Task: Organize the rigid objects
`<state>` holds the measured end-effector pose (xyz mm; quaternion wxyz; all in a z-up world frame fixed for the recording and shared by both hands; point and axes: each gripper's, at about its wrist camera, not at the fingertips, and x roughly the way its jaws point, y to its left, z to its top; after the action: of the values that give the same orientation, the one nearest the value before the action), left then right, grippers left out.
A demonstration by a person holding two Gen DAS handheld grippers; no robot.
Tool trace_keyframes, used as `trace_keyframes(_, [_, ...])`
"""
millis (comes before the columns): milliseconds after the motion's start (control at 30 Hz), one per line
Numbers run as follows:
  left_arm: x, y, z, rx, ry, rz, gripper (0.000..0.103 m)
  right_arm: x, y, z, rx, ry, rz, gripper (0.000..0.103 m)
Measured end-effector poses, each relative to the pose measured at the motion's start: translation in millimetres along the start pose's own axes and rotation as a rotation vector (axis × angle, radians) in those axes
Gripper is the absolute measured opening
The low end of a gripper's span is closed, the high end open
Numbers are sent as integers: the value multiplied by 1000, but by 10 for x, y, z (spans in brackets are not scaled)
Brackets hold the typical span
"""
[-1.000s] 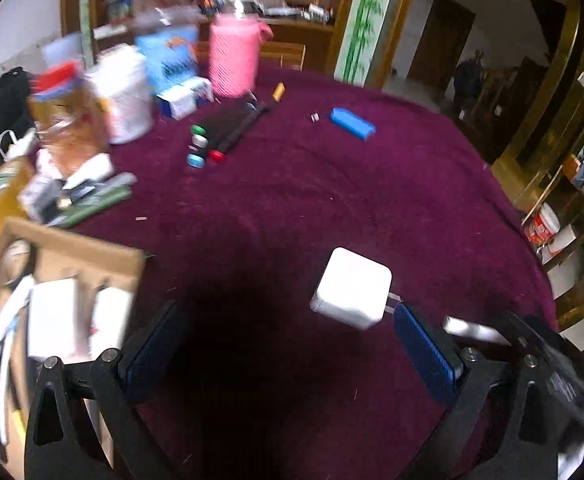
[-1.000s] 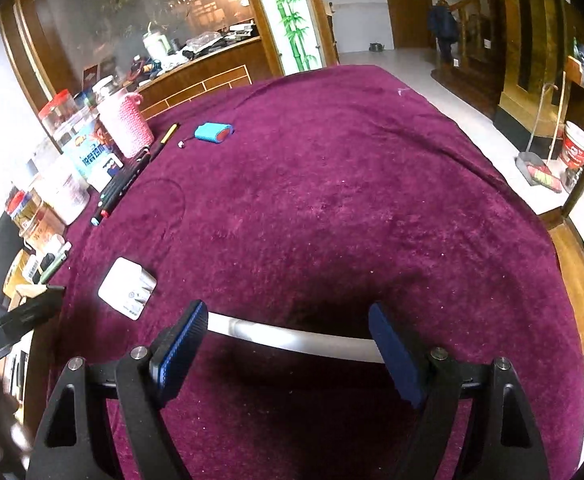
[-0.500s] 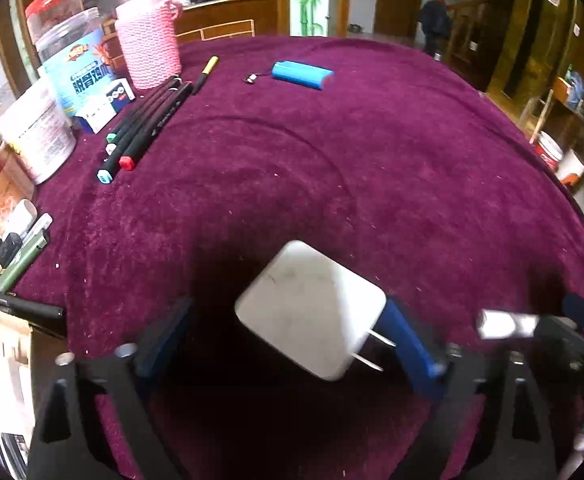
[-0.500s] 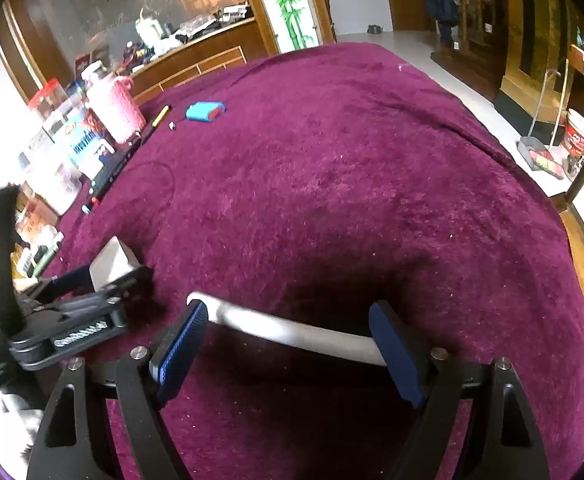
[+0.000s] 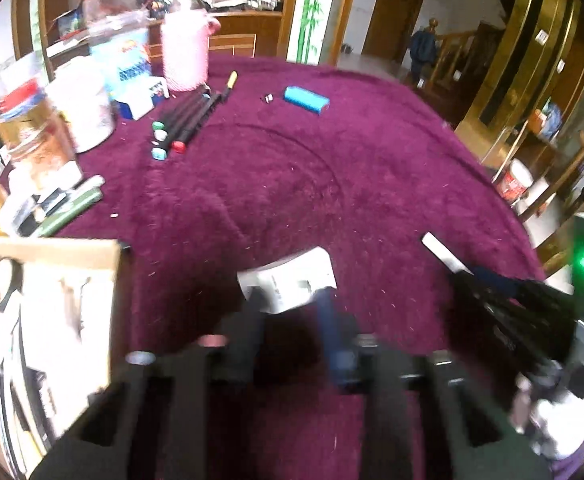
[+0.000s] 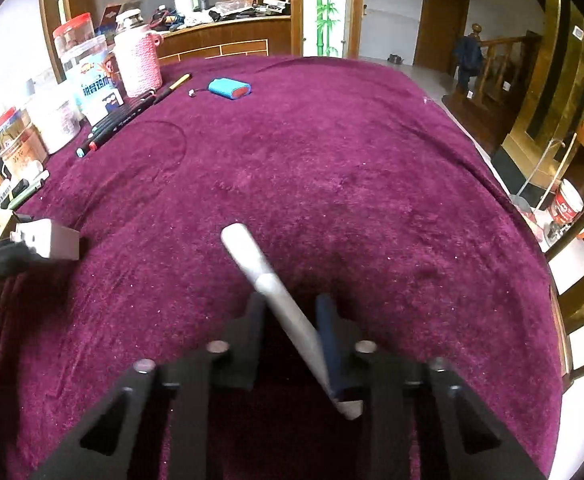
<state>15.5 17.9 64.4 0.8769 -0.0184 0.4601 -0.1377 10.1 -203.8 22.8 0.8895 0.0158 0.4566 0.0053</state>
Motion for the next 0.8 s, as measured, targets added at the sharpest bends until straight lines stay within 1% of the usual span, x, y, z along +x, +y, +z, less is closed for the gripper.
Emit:
trace_keyframes(33, [-128,60,-35,-14,-13,-19,17,-10,3,1,1,-4,12,13])
trace_keyframes(100, [-349,162,-97,-29,-48,-35,17,-60,36,12,-6,-30,25,13])
trace_keyframes(167, [-609,290,-168,-44,-87,-51,17,-117,82,18,-16,-58,12,13])
trace_keyframes(233, [-761,367,-226,-40,-102,-40,17,-179,110,29,-8,-67,18,13])
trace_keyframes(267, [-806,395,-247,-27,-105,-31,18,-216,115,25,4,-64,33,13])
trace_keyframes(300, [-855,423,-280,-10,-113,-13,22,-263,115,10,23,-56,61,13])
trace_keyframes(333, [-865,446,-294,-6,-114,-3,43,-303,119,-4,40,-49,86,13])
trace_keyframes(367, [-863,463,-311,-10,-115,0,71,-332,126,-21,51,-42,106,13])
trace_keyframes(400, [-863,494,-323,-24,-123,0,81,-378,143,-43,64,-30,144,13])
trace_keyframes(467, [-826,531,-326,-48,-134,-2,81,-448,177,-77,77,-16,197,13])
trace_keyframes(500, [-786,524,-318,-50,-127,-4,81,-493,198,-99,88,-7,239,13])
trace_keyframes(567, [-632,463,-293,-46,-105,9,81,-559,235,-140,97,2,288,13])
trace_keyframes(667, [-348,362,-242,-41,-62,41,81,-629,284,-193,100,10,325,13])
trace_keyframes(767, [47,273,-150,-84,-2,22,81,-677,304,-252,101,11,345,13])
trace_keyframes(800, [163,245,-120,-91,12,28,81,-686,301,-270,103,12,349,13])
